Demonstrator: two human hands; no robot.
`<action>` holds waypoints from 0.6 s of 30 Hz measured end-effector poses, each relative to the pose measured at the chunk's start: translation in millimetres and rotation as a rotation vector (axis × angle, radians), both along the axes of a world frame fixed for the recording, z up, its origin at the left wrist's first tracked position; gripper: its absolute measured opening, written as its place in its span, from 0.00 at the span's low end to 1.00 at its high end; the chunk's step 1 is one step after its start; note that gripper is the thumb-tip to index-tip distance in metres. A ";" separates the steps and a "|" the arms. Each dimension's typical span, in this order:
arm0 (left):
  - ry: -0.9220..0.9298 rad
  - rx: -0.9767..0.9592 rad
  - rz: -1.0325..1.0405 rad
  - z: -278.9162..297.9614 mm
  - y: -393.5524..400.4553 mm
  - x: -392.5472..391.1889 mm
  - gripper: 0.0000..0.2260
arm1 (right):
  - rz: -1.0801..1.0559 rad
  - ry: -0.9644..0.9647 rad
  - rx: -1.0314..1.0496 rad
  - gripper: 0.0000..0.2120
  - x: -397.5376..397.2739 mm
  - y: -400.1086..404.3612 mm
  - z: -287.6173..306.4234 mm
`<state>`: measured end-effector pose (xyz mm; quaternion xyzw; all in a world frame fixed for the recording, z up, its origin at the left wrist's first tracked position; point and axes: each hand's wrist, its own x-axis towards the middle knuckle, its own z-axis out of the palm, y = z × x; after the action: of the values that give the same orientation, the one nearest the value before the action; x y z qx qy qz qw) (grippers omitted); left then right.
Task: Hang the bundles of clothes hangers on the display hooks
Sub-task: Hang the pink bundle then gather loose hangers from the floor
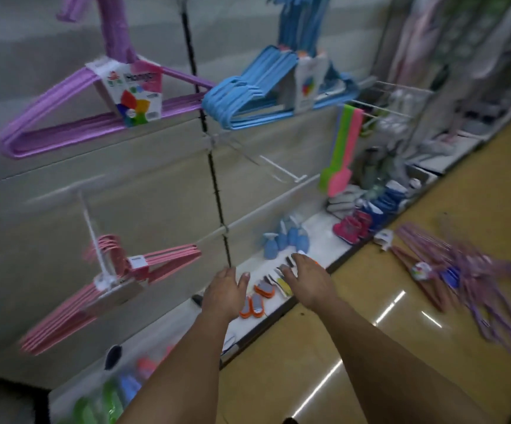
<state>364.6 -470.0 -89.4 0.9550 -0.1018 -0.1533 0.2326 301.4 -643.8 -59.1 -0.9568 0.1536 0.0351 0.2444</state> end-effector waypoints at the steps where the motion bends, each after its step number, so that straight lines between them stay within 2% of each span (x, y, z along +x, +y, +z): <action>1: 0.005 -0.004 -0.041 -1.0 -14.1 -1.9 0.26 | -0.047 -0.002 0.008 0.24 -11.3 -10.3 0.3; 13: 0.003 -0.038 -0.498 -4.2 -203.0 -47.5 0.23 | -0.487 0.063 -0.011 0.27 -122.5 -153.3 -6.4; 18: 0.005 -0.020 -0.620 1.4 -287.1 -71.9 0.26 | -0.607 0.062 0.017 0.28 -159.6 -220.5 -9.1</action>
<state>292.7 -757.0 -88.1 0.8757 -0.3891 -0.2185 0.1844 141.7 -864.2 -68.1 -0.8635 0.4398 -0.0089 0.2468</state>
